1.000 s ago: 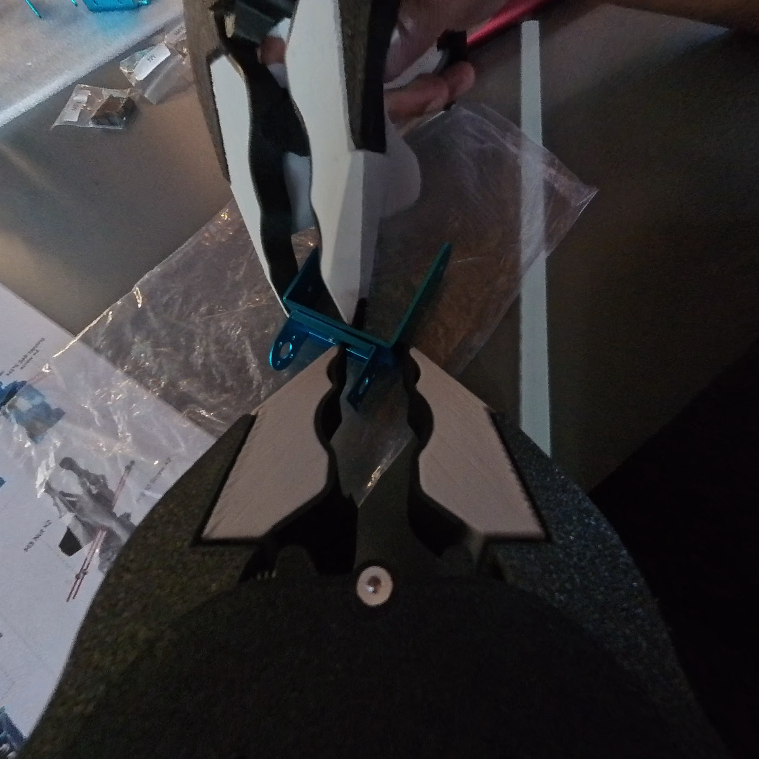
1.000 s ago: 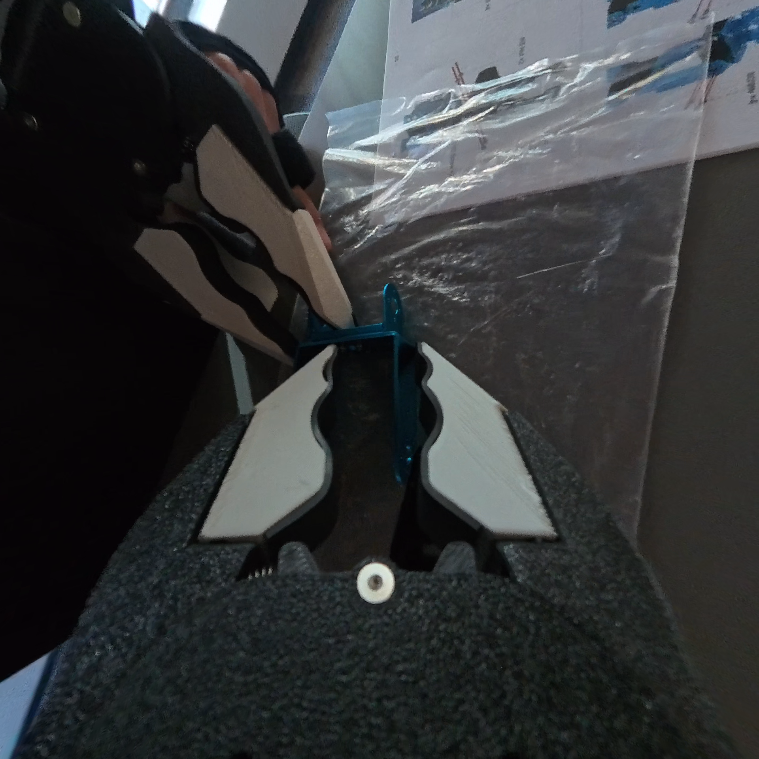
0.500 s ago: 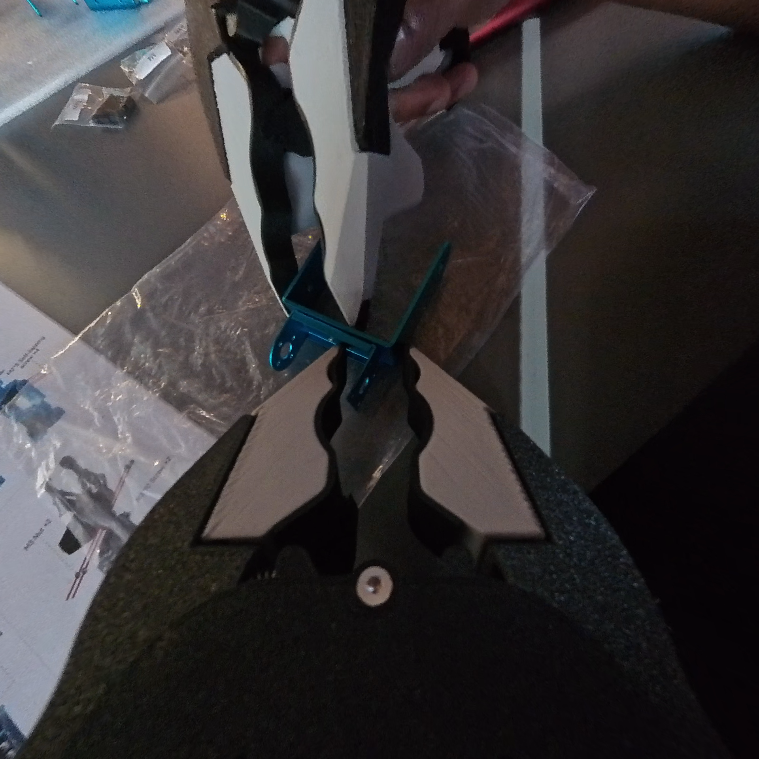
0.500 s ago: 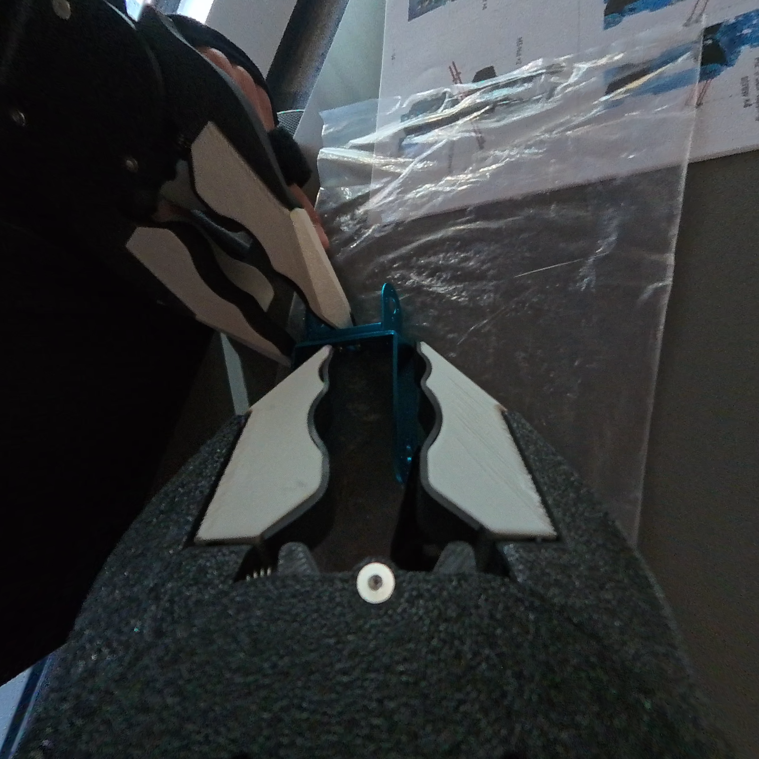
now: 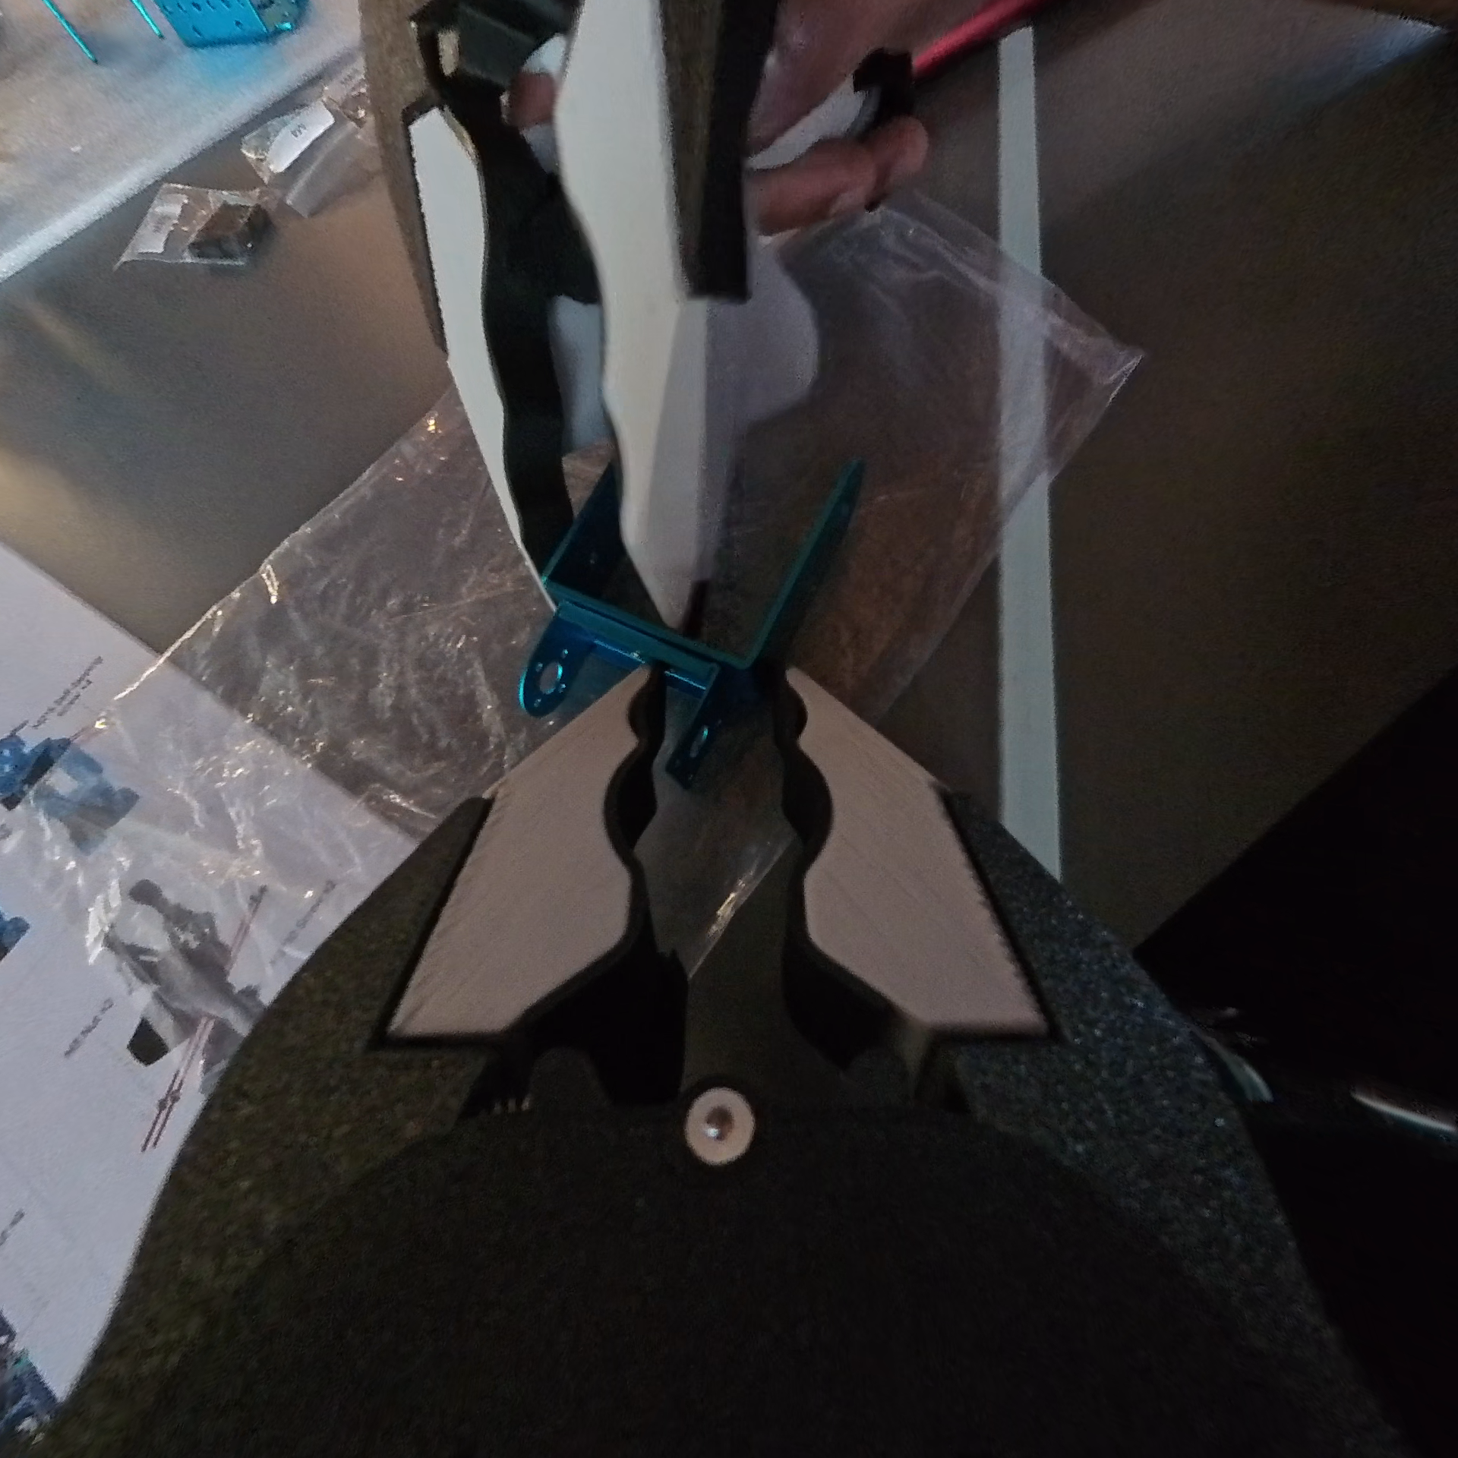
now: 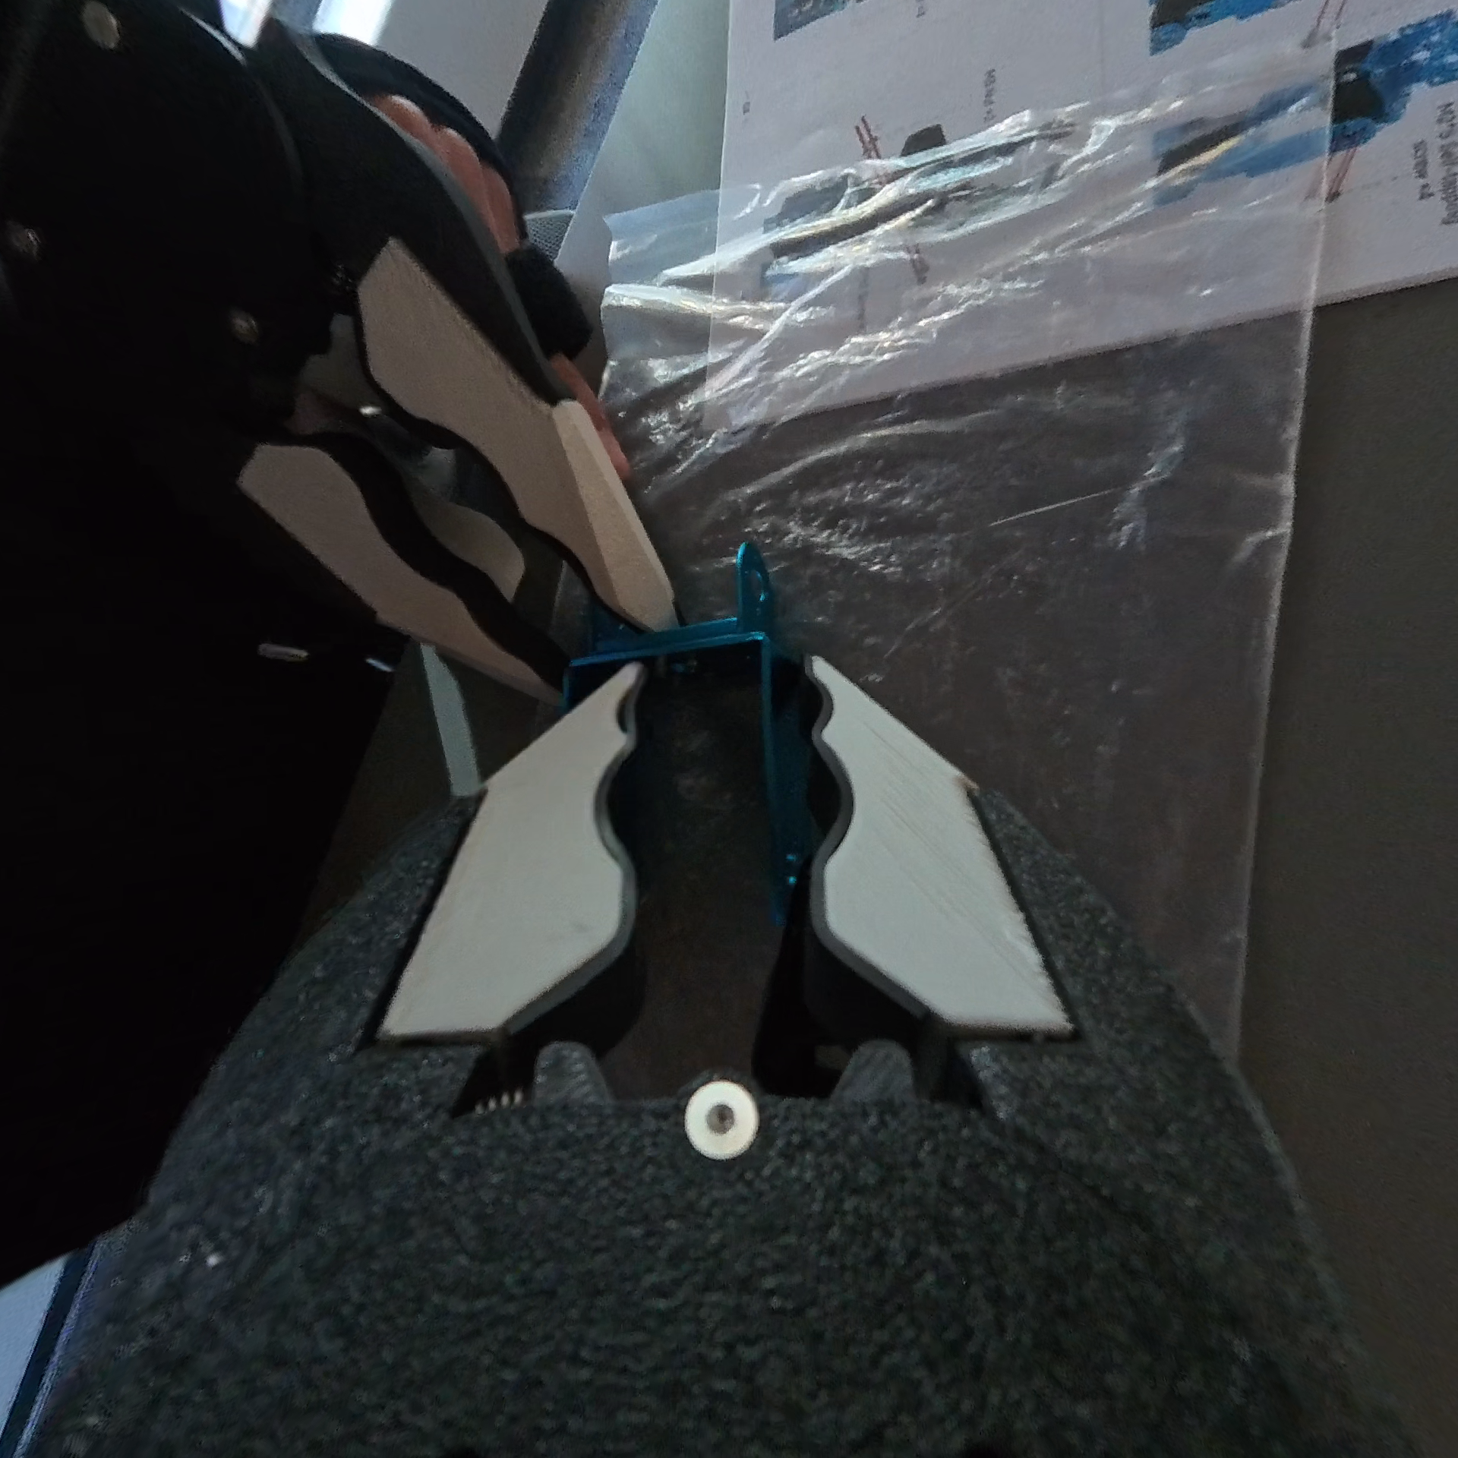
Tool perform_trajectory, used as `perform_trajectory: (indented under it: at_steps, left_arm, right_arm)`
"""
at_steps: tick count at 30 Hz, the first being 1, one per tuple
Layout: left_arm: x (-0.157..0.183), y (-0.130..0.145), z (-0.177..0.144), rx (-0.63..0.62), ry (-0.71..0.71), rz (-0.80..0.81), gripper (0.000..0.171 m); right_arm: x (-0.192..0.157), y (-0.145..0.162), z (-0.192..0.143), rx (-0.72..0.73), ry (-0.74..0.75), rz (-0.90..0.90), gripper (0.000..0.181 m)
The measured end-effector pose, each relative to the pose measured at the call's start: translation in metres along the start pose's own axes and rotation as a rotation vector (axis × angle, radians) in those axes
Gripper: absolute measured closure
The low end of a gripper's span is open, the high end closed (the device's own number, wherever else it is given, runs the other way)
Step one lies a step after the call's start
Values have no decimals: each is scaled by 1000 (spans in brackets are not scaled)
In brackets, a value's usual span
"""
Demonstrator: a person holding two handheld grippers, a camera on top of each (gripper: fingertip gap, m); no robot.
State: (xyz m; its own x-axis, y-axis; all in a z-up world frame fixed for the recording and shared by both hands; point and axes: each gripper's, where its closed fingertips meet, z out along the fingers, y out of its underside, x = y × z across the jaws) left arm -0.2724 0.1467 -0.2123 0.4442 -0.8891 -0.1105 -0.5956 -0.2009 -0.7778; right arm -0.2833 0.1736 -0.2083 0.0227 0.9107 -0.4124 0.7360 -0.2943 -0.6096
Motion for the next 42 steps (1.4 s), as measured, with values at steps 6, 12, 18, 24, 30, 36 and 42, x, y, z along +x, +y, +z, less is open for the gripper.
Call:
perform_trajectory:
  at_steps: [6, 12, 18, 24, 30, 36, 42]
  left_arm:
    - [1, 0, 0, 2, 11, 2, 145]
    - [3, 0, 0, 1, 32, 5, 145]
    - [3, 0, 0, 4, 27, 10, 145]
    - [3, 0, 0, 5, 24, 6, 145]
    - [3, 0, 0, 4, 26, 5, 145]
    - [3, 0, -1, 7, 18, 8, 145]
    - [3, 0, -1, 7, 17, 7, 145]
  right_arm:
    - [-3, 0, -1, 21, -53, 24, 140]
    - [-4, 3, -2, 11, -48, -6, 141]
    - [-3, 2, 0, -16, 6, -9, 143]
    - [-2, 1, -2, 18, -52, 50, 146]
    - [-8, 1, -3, 23, -97, 42, 133]
    - [-2, 2, 0, -5, 2, -6, 143]
    - [1, 1, -2, 33, -63, 59, 152]
